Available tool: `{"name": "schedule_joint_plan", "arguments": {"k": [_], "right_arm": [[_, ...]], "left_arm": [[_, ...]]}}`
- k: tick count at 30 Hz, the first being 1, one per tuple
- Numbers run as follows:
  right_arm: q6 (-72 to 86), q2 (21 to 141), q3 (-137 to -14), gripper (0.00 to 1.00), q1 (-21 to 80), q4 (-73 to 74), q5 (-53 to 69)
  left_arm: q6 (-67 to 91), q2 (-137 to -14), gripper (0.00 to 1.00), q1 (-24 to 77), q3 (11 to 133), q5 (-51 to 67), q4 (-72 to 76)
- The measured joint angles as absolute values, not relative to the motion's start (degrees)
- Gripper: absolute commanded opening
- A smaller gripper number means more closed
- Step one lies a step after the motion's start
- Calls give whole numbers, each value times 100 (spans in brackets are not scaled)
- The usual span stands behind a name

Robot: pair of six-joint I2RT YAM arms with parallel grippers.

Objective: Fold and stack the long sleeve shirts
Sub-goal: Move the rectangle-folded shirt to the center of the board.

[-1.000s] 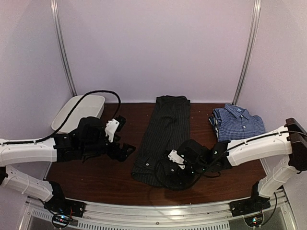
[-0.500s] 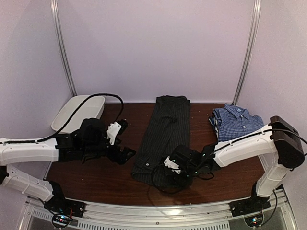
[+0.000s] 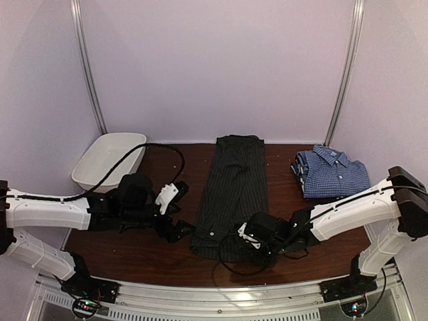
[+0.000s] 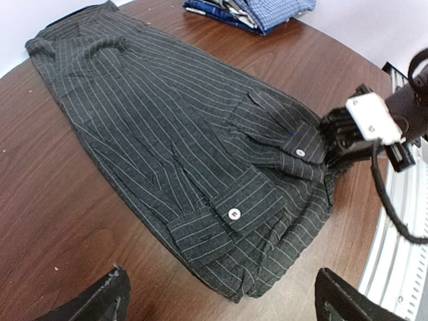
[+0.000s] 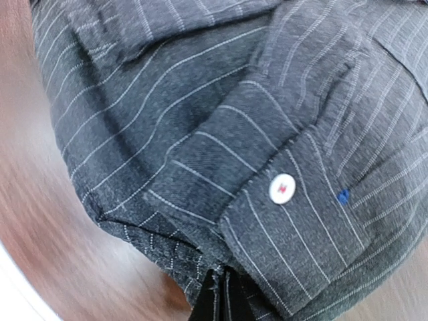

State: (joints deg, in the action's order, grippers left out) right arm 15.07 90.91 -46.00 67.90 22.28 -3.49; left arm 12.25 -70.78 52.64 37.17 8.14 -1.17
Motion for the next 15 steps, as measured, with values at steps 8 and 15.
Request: {"name": "schedule_joint_plan", "arguments": {"k": [8,15], "right_arm": [[2021,7854,-4077,0,6790,2429,34],[2259,7175,-3972,0,6650,2425,574]], "left_arm": [[486,-7961,97,6077,3516,987,266],[-423,-8794,97,6501,3540,906,478]]}}
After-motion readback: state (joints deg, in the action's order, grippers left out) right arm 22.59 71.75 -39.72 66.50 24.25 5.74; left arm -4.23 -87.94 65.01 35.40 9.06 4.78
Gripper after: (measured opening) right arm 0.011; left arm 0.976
